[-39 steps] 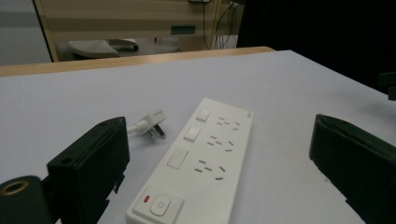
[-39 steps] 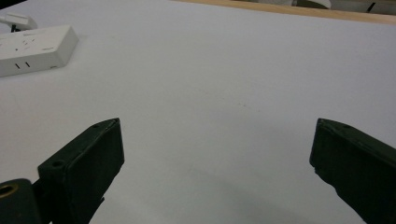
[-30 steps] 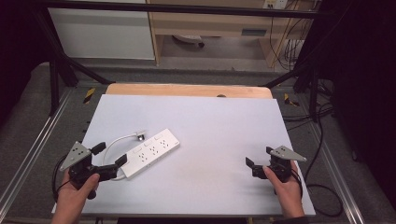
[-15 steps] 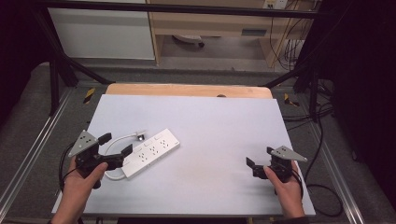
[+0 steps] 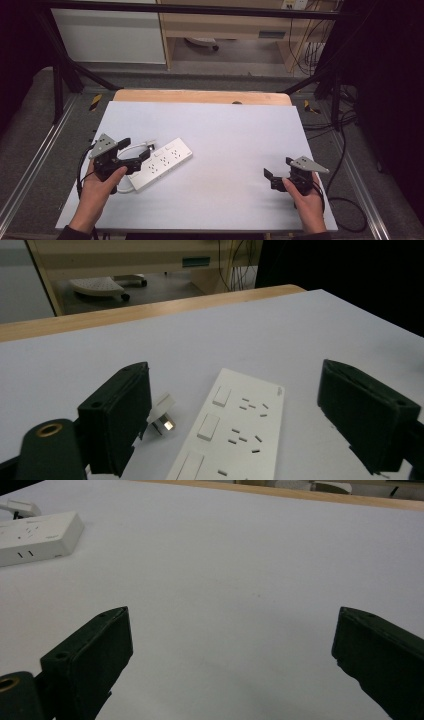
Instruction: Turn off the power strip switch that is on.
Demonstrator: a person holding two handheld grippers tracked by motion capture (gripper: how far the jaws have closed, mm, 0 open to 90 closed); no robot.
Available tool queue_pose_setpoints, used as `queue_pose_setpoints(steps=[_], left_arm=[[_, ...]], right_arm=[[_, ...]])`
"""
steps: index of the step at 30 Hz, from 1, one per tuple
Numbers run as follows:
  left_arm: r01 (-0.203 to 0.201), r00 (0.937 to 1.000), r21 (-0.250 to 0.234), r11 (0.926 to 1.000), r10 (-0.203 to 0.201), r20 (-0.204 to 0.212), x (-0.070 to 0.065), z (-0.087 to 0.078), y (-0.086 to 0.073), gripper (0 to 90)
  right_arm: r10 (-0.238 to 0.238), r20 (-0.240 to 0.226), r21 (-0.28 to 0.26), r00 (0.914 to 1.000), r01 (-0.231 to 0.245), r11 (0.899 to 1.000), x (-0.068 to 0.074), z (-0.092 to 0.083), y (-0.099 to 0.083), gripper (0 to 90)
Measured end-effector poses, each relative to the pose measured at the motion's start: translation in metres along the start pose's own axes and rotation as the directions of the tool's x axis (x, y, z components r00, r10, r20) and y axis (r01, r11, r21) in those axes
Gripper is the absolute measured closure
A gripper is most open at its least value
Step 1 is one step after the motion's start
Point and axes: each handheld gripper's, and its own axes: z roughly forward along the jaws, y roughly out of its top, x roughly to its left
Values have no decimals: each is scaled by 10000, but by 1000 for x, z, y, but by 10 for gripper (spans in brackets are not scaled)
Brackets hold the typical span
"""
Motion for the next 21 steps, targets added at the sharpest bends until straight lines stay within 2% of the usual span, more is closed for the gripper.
queue_pose_setpoints(steps=[11, 16, 17, 21], left_arm=[[74, 10000, 266, 9996, -73, -63, 2, 11, -11, 260], [-18, 10000, 339, 9994, 18, -18, 1, 13, -13, 370], [-13, 10000, 363, 9993, 13, 12, 1, 14, -14, 370], [-28, 10000, 540, 9985, 25, 65, 2, 16, -17, 492]], right_arm=[[4, 1, 19, 10000, -4, 10000, 0, 0, 0, 34], [-12, -3, 19, 10000, 12, 10000, 0, 0, 1, 34], [-12, -3, 19, 10000, 12, 10000, 0, 0, 1, 34], [-60, -1, 34, 10000, 60, 10000, 0, 0, 1, 34]])
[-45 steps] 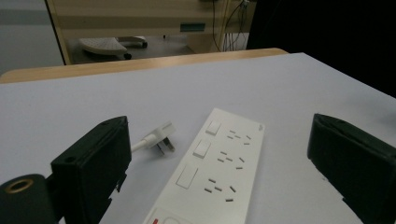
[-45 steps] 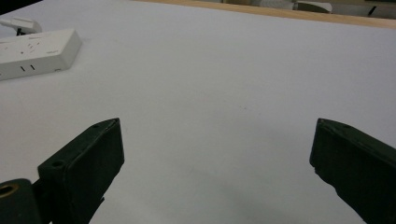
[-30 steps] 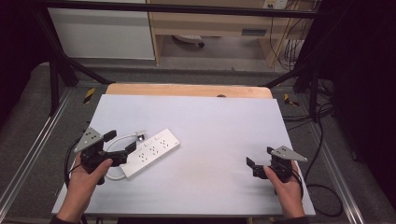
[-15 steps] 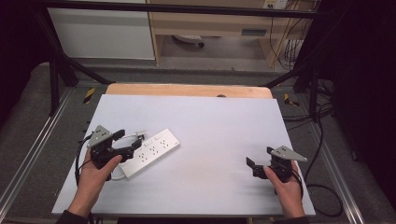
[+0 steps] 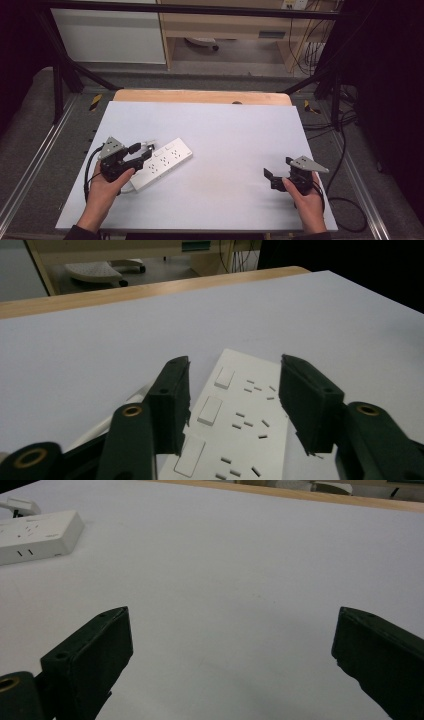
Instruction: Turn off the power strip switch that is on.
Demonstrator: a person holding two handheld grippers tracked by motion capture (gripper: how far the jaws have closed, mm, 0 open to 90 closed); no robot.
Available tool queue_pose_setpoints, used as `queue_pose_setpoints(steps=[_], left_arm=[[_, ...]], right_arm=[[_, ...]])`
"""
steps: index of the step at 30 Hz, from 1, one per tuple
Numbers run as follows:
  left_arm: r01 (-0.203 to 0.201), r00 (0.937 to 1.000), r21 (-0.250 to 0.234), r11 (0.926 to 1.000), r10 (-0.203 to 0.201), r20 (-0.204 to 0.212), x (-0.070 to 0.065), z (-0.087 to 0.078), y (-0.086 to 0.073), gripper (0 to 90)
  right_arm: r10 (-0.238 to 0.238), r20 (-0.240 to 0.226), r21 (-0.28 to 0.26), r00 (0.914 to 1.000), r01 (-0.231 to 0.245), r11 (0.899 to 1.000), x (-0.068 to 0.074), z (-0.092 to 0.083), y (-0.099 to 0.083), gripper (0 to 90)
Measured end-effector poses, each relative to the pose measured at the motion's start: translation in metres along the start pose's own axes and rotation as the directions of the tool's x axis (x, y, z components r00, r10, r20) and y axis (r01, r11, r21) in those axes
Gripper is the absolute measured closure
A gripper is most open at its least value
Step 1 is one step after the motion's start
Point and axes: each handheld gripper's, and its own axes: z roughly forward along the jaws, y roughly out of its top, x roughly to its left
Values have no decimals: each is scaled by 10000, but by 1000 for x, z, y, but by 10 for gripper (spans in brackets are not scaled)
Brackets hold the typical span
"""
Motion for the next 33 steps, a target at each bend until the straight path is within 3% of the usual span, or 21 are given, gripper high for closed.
queue_pose_setpoints(steps=[7, 11, 17, 33], left_arm=[[-61, 9999, 245, 9997, 58, 99, 2, 5, -2, 647], [142, 9994, 357, 9993, -154, 325, 5, 8, -4, 776], [255, 9985, 601, 9979, -283, 467, 10, 12, -8, 868], [47, 9989, 1632, 9866, -120, 443, 12, 31, -16, 900]], right_arm=[[3, 21, 32, 10000, -3, 10000, 0, 0, 0, 35], [-18, 37, 46, 10000, 18, 10000, 0, 0, 0, 35], [-47, 34, 51, 10000, 47, 10000, 0, 1, 0, 35], [-8, 3, 107, 10000, 8, 9999, 1, 2, 0, 35]])
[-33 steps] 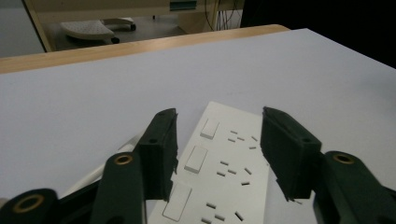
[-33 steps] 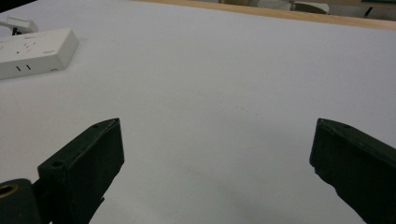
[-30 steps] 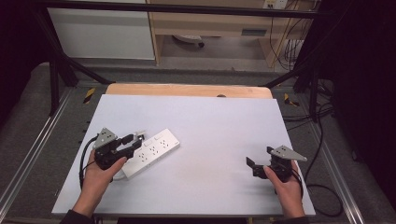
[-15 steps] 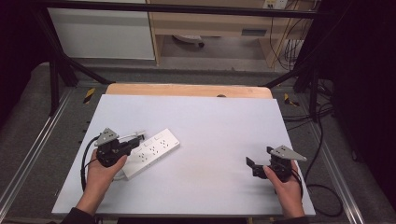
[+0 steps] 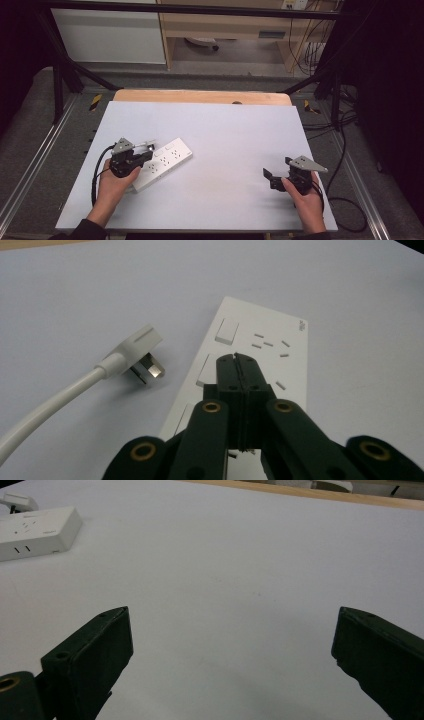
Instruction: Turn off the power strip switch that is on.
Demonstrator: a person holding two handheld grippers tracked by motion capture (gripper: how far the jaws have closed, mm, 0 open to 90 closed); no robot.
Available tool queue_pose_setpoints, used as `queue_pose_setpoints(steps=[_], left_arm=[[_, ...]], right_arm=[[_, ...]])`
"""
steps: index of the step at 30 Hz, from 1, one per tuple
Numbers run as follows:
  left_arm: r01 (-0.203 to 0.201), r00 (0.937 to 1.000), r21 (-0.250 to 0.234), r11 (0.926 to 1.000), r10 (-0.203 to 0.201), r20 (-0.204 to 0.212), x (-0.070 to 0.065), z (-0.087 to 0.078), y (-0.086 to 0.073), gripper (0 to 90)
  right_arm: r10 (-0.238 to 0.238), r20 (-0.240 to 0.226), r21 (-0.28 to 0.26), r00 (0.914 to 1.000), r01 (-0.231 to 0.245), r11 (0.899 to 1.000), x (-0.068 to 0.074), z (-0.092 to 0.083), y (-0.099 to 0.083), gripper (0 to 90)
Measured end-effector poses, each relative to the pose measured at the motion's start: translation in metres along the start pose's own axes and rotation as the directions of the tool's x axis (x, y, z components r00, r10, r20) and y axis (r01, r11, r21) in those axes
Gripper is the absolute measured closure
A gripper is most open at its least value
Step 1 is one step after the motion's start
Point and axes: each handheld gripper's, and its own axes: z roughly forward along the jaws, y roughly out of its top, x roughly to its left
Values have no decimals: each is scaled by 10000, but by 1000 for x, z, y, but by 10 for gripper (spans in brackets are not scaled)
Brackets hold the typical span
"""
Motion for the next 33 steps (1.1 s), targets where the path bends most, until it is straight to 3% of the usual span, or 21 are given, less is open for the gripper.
queue_pose_setpoints(steps=[8, 14, 33], left_arm=[[13, 9995, 457, 9990, 1, -315, 6, 6, -2, 900], [-266, 9972, 755, 9968, 317, -671, 6, 13, -1, 900], [-398, 9947, 1051, 9937, 493, -897, 7, 19, -2, 900]], right_arm=[[-57, 0, 7, 10000, 57, 10000, 0, 0, 0, 35], [-79, -19, 16, 10000, 79, 10000, 0, 0, 0, 36], [-94, -37, 36, 9999, 94, 9999, 0, 1, 0, 37]])
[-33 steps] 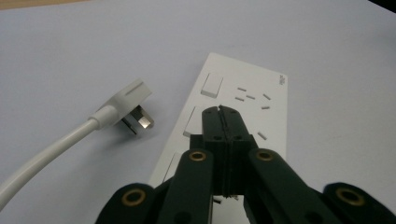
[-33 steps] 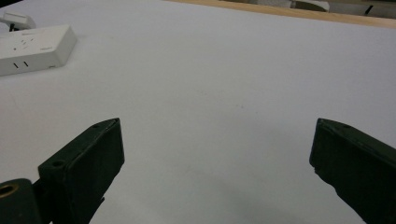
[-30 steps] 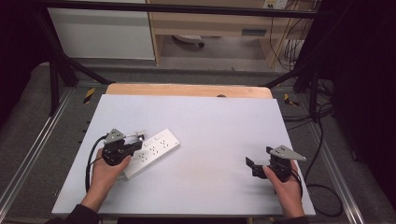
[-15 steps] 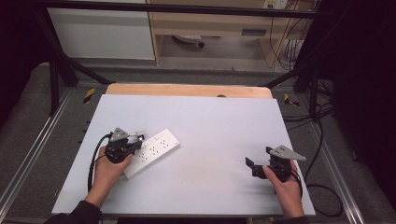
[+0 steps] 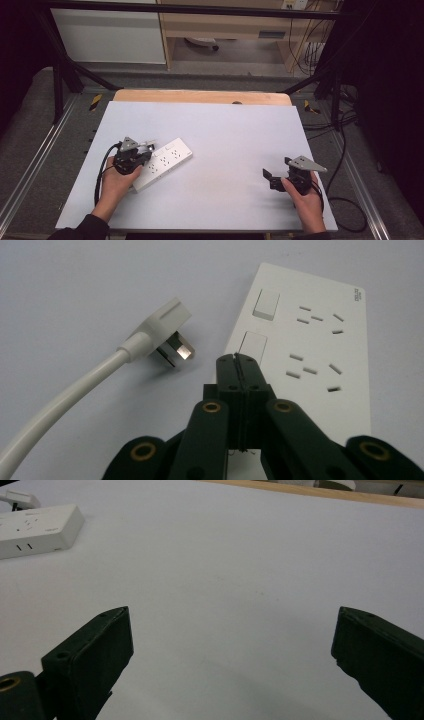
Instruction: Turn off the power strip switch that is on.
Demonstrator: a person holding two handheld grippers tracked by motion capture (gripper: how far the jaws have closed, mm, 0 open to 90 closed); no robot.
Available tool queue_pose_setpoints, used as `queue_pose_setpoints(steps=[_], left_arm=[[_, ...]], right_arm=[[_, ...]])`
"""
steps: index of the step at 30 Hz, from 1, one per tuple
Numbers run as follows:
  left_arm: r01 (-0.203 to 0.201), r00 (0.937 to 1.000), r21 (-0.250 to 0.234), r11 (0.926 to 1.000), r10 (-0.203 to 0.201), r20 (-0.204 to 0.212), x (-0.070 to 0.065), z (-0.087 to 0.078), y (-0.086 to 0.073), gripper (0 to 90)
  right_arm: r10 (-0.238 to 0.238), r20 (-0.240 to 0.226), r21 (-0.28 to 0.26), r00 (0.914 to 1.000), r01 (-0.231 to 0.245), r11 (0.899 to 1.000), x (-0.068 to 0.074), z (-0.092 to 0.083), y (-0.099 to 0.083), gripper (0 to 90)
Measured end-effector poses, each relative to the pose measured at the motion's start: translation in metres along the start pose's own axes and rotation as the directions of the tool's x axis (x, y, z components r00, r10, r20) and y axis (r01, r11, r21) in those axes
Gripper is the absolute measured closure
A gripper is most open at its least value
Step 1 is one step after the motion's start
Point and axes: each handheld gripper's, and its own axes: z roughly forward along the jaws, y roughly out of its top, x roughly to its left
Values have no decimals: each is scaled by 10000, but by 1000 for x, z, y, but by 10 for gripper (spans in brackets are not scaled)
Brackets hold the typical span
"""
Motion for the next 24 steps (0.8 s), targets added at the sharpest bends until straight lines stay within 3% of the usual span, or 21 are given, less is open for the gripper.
queue_pose_setpoints(steps=[24], left_arm=[[-84, 10000, 28, 10000, 84, -40, -1, 0, 0, 900]], right_arm=[[-8, -9, 22, 10000, 8, 10000, 0, 0, 0, 37]])
